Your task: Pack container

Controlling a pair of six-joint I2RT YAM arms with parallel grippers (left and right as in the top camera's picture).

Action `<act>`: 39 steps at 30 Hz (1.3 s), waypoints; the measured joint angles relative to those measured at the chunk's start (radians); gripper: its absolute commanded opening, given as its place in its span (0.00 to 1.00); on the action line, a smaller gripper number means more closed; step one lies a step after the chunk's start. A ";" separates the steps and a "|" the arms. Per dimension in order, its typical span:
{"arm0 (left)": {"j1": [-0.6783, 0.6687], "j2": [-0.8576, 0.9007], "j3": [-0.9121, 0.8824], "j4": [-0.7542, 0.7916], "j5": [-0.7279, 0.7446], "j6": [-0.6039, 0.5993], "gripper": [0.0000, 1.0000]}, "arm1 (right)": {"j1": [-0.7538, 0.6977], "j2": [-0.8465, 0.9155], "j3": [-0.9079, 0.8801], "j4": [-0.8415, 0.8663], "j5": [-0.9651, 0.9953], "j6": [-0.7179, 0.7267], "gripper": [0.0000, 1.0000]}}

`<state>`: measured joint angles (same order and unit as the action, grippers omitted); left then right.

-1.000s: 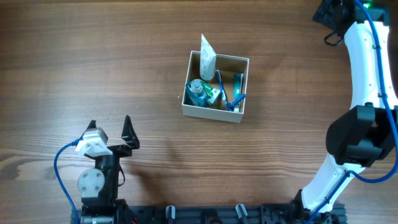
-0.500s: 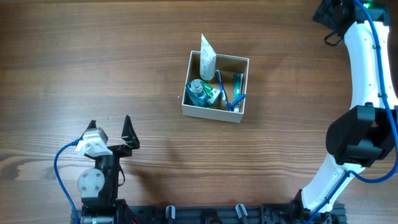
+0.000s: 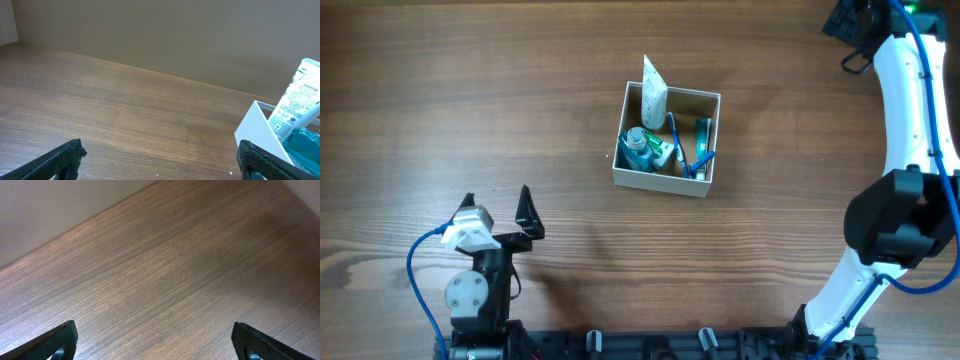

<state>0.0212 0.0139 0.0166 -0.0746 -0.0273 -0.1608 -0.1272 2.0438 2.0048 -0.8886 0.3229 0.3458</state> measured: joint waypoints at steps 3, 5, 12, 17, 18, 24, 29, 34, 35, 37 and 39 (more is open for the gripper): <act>0.000 0.000 0.000 0.000 0.000 0.000 1.00 | 0.000 0.000 0.000 0.000 0.000 0.000 1.00; 0.000 0.000 0.000 0.000 0.000 0.000 1.00 | 0.000 0.000 0.000 0.000 0.000 0.000 1.00; 0.000 0.000 0.000 0.000 0.000 0.000 1.00 | 0.000 0.000 0.000 0.000 0.000 0.000 1.00; 0.000 0.000 0.000 0.000 0.000 0.000 1.00 | 0.000 0.000 0.000 0.000 0.000 0.000 1.00; 0.000 0.000 0.000 0.000 0.000 0.000 1.00 | 0.000 0.000 0.000 0.000 0.000 0.000 1.00; 0.000 0.000 0.000 0.000 0.000 0.000 1.00 | 0.000 0.000 0.000 0.000 0.000 0.000 1.00; 0.000 0.000 0.000 0.000 0.000 0.000 1.00 | 0.000 -0.005 0.000 -0.001 0.000 -0.027 1.00; 0.000 0.000 0.000 0.000 0.000 0.000 1.00 | 0.000 -0.078 -0.002 -0.005 -0.001 -0.061 1.00; 0.000 0.000 0.000 0.000 0.000 0.000 1.00 | 0.000 -0.106 -0.003 -0.005 0.000 -0.068 1.00; 0.000 0.000 0.000 0.000 0.000 0.000 1.00 | 0.000 -0.179 -0.003 -0.004 0.000 -0.083 1.00; 0.000 0.000 0.000 0.000 0.000 0.000 1.00 | 0.000 -0.247 -0.003 -0.003 0.000 -0.095 1.00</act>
<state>0.0212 0.0139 0.0166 -0.0746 -0.0273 -0.1608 -0.1272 1.7966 2.0022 -0.8921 0.3225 0.2512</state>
